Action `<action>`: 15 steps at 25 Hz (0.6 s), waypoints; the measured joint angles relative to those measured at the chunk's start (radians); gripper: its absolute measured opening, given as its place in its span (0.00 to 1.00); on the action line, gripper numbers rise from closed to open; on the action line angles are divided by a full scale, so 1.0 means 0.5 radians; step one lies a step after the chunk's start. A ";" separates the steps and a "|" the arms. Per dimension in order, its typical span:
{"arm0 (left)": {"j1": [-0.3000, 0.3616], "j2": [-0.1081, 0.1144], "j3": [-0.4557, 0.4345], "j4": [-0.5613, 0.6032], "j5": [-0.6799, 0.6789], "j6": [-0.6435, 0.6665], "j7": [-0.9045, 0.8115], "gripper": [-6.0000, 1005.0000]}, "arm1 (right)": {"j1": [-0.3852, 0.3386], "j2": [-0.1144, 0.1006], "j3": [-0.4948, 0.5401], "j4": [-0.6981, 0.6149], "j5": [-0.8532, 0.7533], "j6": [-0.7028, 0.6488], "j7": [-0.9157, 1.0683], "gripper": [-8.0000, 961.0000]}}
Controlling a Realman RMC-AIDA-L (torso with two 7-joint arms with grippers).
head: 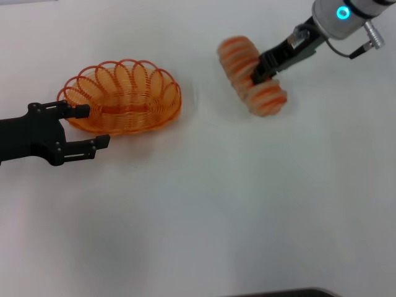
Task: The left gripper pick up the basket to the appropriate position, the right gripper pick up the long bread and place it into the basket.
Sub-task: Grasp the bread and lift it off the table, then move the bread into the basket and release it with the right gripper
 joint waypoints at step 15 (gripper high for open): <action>0.012 0.001 -0.016 0.012 -0.003 0.077 0.002 0.76 | -0.015 -0.076 0.204 -0.024 0.913 0.024 -1.062 0.17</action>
